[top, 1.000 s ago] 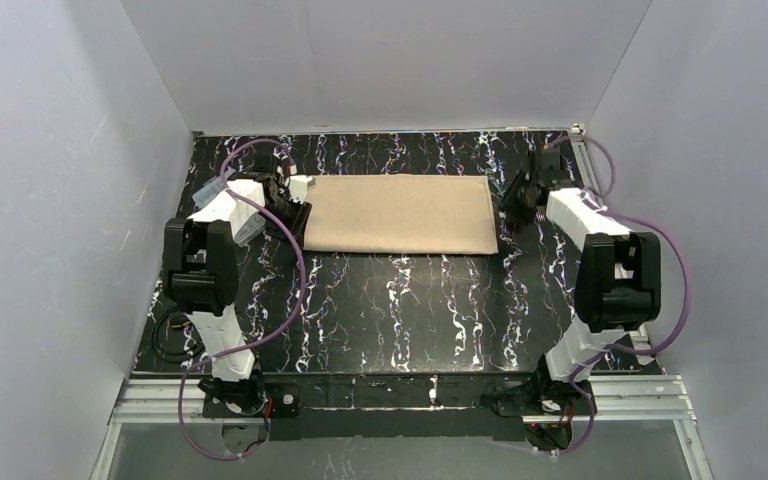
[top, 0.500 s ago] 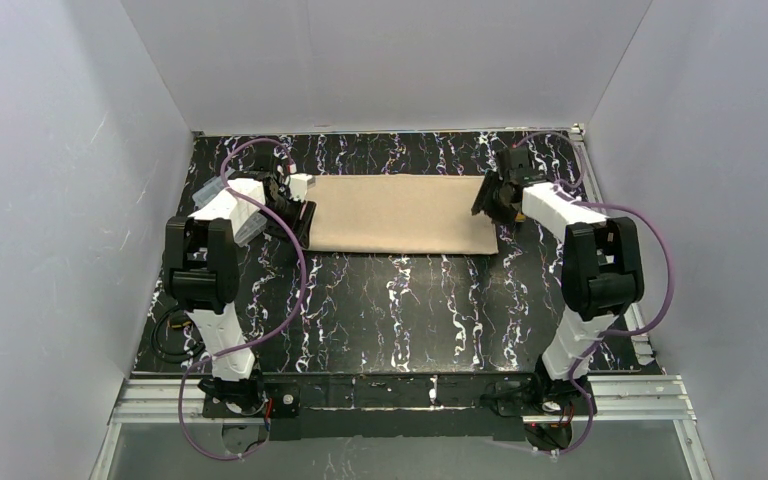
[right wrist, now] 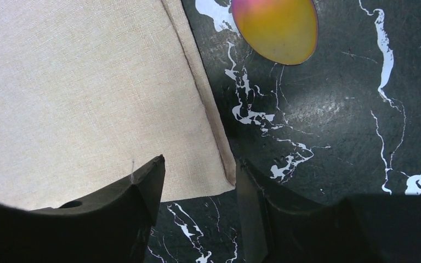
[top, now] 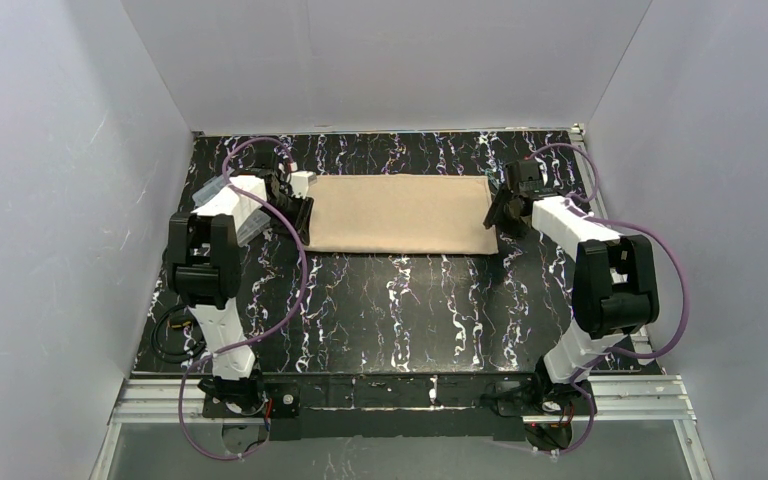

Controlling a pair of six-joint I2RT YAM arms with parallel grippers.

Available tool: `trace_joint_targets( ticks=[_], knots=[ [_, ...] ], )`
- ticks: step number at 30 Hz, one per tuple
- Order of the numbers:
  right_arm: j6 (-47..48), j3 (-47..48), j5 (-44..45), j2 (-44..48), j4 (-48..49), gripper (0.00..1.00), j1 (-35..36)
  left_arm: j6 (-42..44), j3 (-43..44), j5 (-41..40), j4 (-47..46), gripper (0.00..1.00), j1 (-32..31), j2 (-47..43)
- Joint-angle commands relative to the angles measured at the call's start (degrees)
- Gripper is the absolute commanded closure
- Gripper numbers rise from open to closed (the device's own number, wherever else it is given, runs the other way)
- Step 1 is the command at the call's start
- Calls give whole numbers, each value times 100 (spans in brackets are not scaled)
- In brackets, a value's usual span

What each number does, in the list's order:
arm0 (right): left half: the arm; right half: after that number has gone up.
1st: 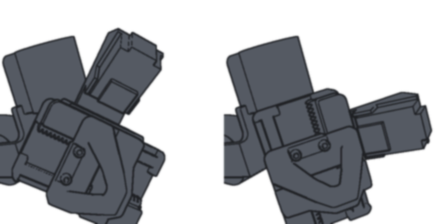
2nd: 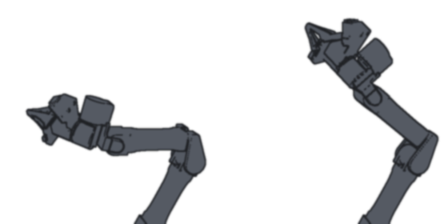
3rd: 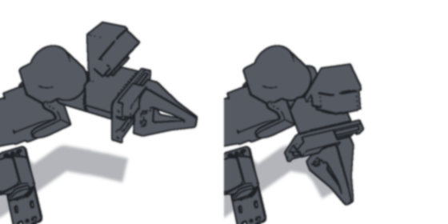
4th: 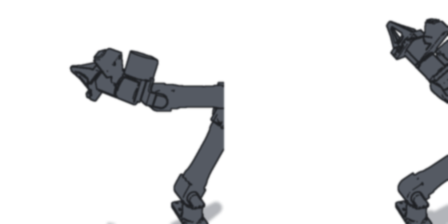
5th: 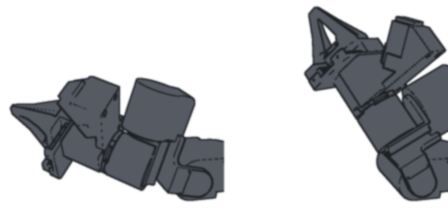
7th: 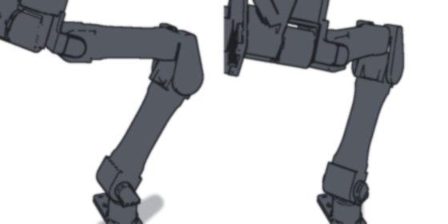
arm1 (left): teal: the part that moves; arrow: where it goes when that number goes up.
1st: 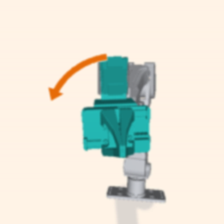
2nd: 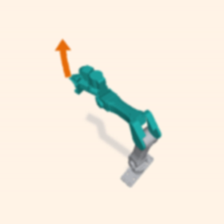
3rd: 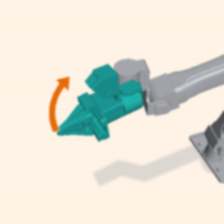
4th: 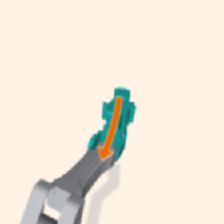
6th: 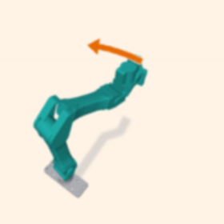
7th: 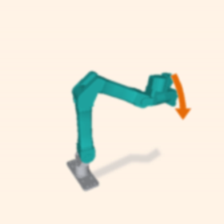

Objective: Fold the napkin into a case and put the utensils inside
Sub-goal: Move the rectangle-folded napkin to the center of the board.

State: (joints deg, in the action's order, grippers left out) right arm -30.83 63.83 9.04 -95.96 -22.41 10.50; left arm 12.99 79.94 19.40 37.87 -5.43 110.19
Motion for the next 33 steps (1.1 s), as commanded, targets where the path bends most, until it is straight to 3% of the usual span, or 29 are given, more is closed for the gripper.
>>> trace_joint_targets(
  ticks=[1,10,16,19,27,33],
  knots=[
    [51,-88,2,-1,64,42,-27,-29,150,213,169,67,-5,63],
    [-1,-426,-42,-98,221,49,-43,25,117,160,176,79,-14,129],
    [0,-553,19,-78,249,58,-44,62,112,133,174,93,-10,186],
    [-18,-611,9,-97,278,66,-40,62,88,147,170,94,-8,187],
    [-44,-620,14,-107,291,99,-44,48,22,103,184,95,-18,145],
    [-152,-861,2,125,217,99,-44,201,4,32,387,100,-28,57]
  ],
)
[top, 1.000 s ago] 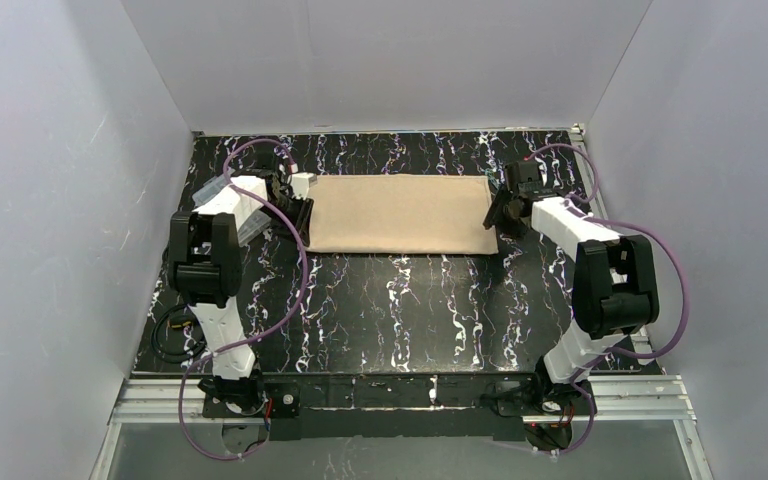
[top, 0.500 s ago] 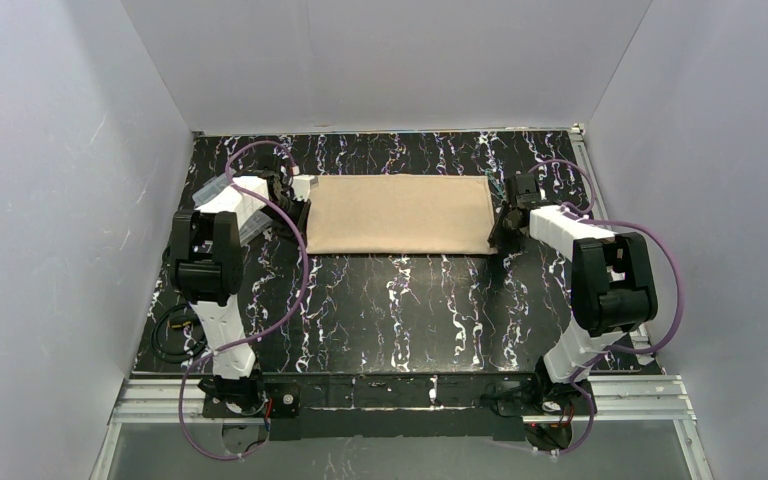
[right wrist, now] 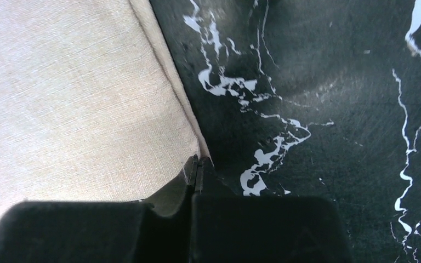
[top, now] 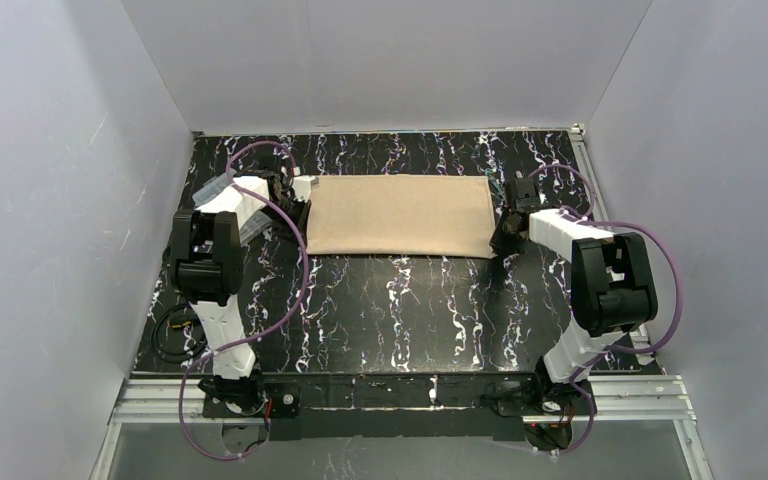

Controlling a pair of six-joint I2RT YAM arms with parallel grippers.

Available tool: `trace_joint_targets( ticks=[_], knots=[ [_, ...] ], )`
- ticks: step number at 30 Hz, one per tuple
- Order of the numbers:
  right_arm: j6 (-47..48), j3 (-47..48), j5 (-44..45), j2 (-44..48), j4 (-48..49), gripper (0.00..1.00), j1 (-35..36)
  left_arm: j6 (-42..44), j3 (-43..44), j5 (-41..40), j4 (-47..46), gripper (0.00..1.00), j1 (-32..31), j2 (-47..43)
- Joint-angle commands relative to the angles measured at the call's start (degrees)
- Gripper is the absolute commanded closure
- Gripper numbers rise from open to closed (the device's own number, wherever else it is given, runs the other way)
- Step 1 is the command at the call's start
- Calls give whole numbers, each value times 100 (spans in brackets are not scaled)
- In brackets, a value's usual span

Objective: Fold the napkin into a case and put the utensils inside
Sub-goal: Move the rectangle-folded napkin to the center of the board.

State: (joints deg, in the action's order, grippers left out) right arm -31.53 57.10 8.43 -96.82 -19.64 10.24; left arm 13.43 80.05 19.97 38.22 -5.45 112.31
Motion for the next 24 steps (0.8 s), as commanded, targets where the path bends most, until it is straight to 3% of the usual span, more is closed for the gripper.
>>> trace_joint_targets(
  ticks=[1,19,21,24],
  knots=[
    [-89,-209,40,254,-134,99,-19,200,-11,-35,429,100,-34,-185],
    [-36,-1287,-571,2114,-2021,99,289,1124,-1716,128,1614,100,-96,-1959],
    [-10,-1317,-577,2180,-2121,96,292,1121,-1846,101,1562,79,-101,-2034],
    [81,-1099,-526,2108,-2237,70,294,1079,-1774,23,1529,54,-98,-1935]
  ],
)
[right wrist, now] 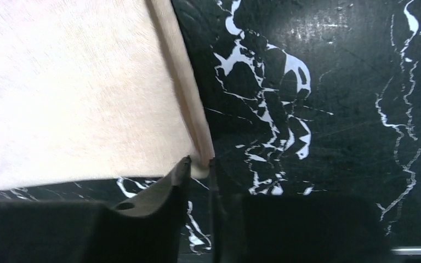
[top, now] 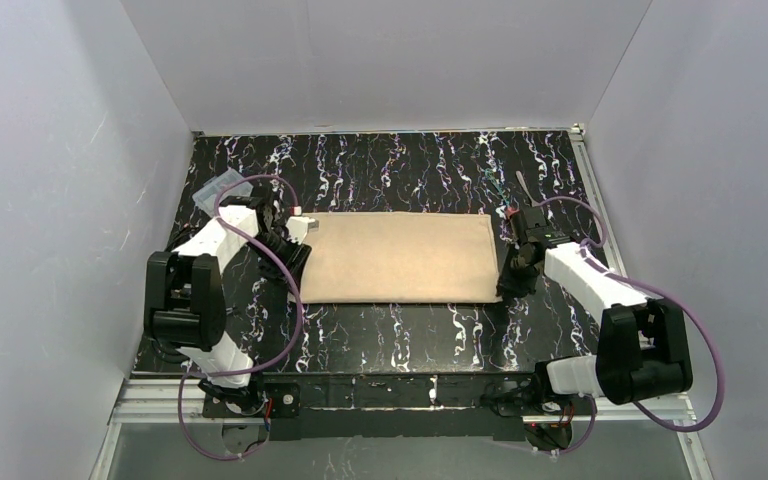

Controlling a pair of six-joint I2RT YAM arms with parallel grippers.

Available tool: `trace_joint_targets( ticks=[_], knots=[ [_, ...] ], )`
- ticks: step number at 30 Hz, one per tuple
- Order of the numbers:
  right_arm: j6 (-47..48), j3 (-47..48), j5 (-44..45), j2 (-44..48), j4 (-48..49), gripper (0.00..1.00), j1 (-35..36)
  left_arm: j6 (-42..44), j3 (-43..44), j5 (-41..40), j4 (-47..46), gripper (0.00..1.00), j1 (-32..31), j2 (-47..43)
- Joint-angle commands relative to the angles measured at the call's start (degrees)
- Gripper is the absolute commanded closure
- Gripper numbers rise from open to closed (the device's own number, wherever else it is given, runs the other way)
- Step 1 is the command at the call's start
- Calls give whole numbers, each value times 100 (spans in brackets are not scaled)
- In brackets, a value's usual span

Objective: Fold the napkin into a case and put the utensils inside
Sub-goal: Move the rectangle-folded napkin to the center of the board, then smooth out the rectangle-folded napkin at the center of the board.

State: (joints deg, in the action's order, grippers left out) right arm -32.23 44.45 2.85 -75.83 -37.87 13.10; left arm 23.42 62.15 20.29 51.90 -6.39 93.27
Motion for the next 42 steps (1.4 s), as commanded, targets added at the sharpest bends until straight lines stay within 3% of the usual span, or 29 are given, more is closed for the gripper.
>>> trace_joint_targets(
  ticks=[1,5,8,12,18,24,35,42],
  knots=[
    [205,348,94,-60,-510,61,1,84,145,-38,235,50,-9,18],
    [463,1323,265,-256,-905,38,5,241,963,122,945,29,11,166],
    [648,2015,502,-414,-895,36,-2,227,1661,217,1189,24,57,208],
    [774,2550,394,-783,-165,39,-22,-203,2396,137,882,27,77,710],
    [940,2797,146,-1485,855,43,-28,-800,3333,-2,599,41,77,2022],
    [1075,2876,22,-1977,1300,47,-35,-1213,3304,-268,-137,45,72,2386],
    [1151,2890,-11,-2546,1765,49,-58,-1377,3029,-578,-1049,37,77,2343],
    [1275,3058,120,-2819,1700,52,-149,-1310,3038,-578,-1067,45,76,2591]
  ],
)
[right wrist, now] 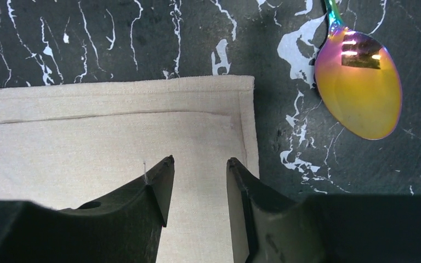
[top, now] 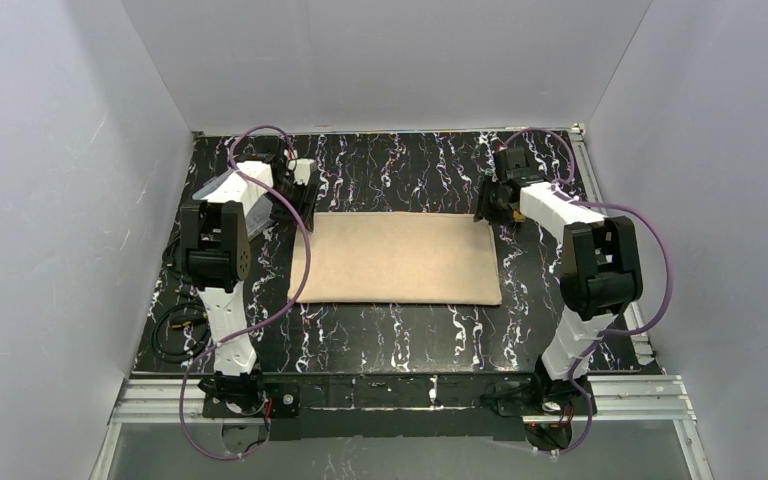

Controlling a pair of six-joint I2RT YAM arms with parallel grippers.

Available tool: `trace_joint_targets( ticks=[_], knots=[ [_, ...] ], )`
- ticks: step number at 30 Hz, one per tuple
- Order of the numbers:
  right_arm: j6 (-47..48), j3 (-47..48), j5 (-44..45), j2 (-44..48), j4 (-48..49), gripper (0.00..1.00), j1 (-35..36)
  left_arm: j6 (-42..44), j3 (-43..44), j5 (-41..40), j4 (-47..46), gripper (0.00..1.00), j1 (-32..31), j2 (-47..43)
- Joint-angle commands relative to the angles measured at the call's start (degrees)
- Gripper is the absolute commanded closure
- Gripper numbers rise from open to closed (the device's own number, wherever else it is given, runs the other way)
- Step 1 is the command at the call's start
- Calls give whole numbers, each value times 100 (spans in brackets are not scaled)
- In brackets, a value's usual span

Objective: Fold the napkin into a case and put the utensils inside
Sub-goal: Smooth out the rectangle-folded napkin at the center of the board.

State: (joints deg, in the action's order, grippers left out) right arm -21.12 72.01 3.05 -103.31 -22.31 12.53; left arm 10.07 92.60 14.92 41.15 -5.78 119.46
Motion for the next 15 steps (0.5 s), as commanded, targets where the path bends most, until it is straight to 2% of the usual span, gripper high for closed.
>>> trace_joint_targets(
  ticks=[1,11,15],
  knots=[
    [179,290,94,-98,147,52,-118,50,-38,-49,-38,47,20,-35],
    [121,333,-97,-498,351,56,-270,153,-144,130,-106,67,16,-59],
    [92,314,-195,-610,399,58,-277,185,-212,162,-147,70,16,-93]
  ],
)
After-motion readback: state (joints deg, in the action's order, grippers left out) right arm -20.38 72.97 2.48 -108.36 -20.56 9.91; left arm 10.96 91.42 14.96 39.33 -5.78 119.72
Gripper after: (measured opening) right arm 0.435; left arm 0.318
